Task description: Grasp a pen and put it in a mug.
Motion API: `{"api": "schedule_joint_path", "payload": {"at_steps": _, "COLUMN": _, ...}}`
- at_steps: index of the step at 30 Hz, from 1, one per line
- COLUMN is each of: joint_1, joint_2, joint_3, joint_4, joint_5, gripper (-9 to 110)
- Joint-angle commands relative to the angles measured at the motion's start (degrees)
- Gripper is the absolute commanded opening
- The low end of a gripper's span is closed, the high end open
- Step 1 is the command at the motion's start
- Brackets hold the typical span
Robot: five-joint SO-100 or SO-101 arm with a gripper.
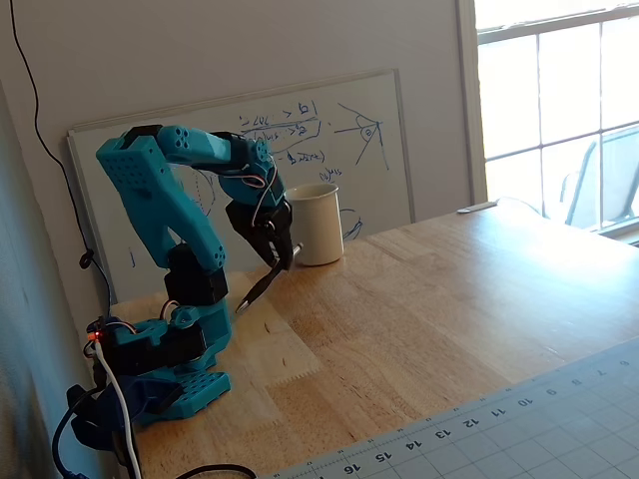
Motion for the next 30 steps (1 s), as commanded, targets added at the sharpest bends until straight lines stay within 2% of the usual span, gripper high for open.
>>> {"api": "schedule_joint_path", "payload": {"at_steps": 1, "joint_1": 2.8, "joint_2": 9.3, "joint_3": -6.9, "joint_4": -4.6, "joint_5": -5.4, "gripper": 1}}
{"api": "schedule_joint_path", "payload": {"at_steps": 8, "joint_1": 4.3, "joint_2": 14.3, "joint_3": -6.9, "joint_4": -26.3, "joint_5": -19.9, "gripper": 1}}
{"api": "schedule_joint_path", "payload": {"at_steps": 14, "joint_1": 3.8, "joint_2": 13.7, "joint_3": -6.8, "joint_4": -51.0, "joint_5": -20.5, "gripper": 1}}
{"api": "schedule_joint_path", "payload": {"at_steps": 19, "joint_1": 3.6, "joint_2": 11.3, "joint_3": -4.6, "joint_4": -66.9, "joint_5": -20.5, "gripper": 1}}
{"api": "schedule_joint_path", "payload": {"at_steps": 26, "joint_1": -1.7, "joint_2": -0.4, "joint_3": -4.0, "joint_4": -81.6, "joint_5": -20.5, "gripper": 1}}
{"api": "schedule_joint_path", "payload": {"at_steps": 30, "joint_1": -2.6, "joint_2": -6.5, "joint_3": -4.0, "joint_4": -85.7, "joint_5": -20.5, "gripper": 1}}
